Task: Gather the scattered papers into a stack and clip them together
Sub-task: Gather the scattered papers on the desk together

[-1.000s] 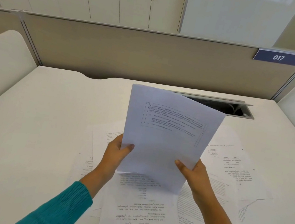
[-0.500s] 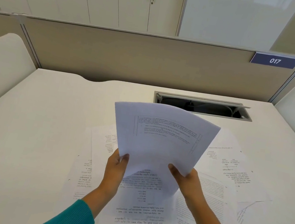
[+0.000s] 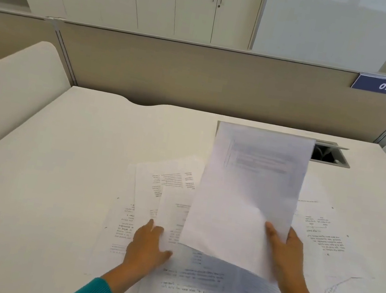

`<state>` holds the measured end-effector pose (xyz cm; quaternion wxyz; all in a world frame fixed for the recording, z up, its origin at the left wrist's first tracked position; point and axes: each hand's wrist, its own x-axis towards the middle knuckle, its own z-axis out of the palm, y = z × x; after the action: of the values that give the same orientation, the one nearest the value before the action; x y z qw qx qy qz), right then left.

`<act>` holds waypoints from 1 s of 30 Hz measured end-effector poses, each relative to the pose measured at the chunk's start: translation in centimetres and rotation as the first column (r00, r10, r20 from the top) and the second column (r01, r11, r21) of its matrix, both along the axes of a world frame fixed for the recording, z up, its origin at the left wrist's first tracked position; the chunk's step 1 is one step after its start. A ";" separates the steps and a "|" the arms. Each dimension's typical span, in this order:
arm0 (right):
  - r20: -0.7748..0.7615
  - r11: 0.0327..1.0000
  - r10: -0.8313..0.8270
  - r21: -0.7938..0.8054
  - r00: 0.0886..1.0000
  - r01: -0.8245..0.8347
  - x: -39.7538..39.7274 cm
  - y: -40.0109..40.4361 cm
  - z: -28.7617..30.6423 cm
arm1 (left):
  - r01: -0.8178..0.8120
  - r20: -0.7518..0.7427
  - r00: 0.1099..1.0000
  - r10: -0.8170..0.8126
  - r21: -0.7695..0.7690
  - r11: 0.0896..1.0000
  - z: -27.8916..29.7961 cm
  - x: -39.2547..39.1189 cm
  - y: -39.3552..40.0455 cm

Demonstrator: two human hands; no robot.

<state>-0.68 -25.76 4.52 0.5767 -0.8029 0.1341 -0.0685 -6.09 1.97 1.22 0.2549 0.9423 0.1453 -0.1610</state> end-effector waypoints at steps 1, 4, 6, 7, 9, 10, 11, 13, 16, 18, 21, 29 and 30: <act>-0.027 1.000 0.017 -0.013 0.999 -0.018 -0.4 0.1 -0.8 | 0.078 -0.051 0.996 -0.074 0.085 0.993 -0.5 -0.4 0.0; -0.081 0.996 0.057 -0.067 0.995 -0.062 -2.0 1.0 -3.2 | 0.160 -0.074 0.986 -0.147 0.216 0.963 -1.7 -1.0 -0.3; -0.113 0.991 0.063 -0.113 0.992 -0.075 -2.7 1.4 -4.7 | 0.145 -0.038 0.989 -0.140 0.238 0.960 -2.0 -0.8 -0.1; -0.126 0.989 0.055 -0.129 0.991 -0.071 -2.9 1.4 -5.1 | 0.140 -0.024 0.990 -0.138 0.245 0.959 -2.0 -0.6 -0.1; -0.142 0.987 0.045 -0.145 0.989 -0.065 -2.9 1.2 -5.5 | 0.118 0.008 0.992 -0.124 0.250 0.961 -2.1 -0.2 0.1; -0.148 0.986 0.050 -0.151 0.988 -0.073 -2.8 1.2 -5.6 | 0.105 0.023 0.993 -0.114 0.249 0.963 -2.1 -0.2 0.1; -0.152 0.984 0.062 -0.155 0.986 -0.085 -2.7 1.1 -5.7 | 0.097 0.035 0.994 -0.108 0.247 0.964 -2.1 -0.1 0.0; -0.153 0.978 0.098 -0.167 0.983 -0.123 -2.5 1.0 -5.8 | 0.089 0.046 0.994 -0.103 0.241 0.966 -2.2 0.2 0.0; -0.168 0.970 0.112 -0.196 0.979 -0.145 -2.4 0.9 -6.1 | 0.110 0.044 0.991 -0.124 0.245 0.963 -1.8 0.9 0.1; -0.167 0.965 0.118 -0.212 0.979 -0.153 -2.3 1.0 -6.2 | 0.120 0.036 0.990 -0.134 0.253 0.960 -1.7 1.4 0.1; -0.164 0.960 0.115 -0.236 0.980 -0.152 -1.8 1.1 -5.9 | 0.129 0.039 0.989 -0.142 0.242 0.962 -1.7 1.8 0.2; -0.169 0.930 0.100 -0.335 0.980 -0.153 -2.4 1.5 -6.0 | -0.009 0.100 0.995 -0.007 0.161 0.987 -1.6 1.7 0.3; -0.166 0.930 0.093 -0.338 0.982 -0.145 -2.6 1.5 -6.0 | -0.019 0.111 0.994 0.000 0.168 0.986 -1.6 1.6 0.2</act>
<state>-3.25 -24.26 -1.47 0.4168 -0.9020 0.1128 0.0034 -4.48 2.15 -0.42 0.1824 0.9673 0.1487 -0.0946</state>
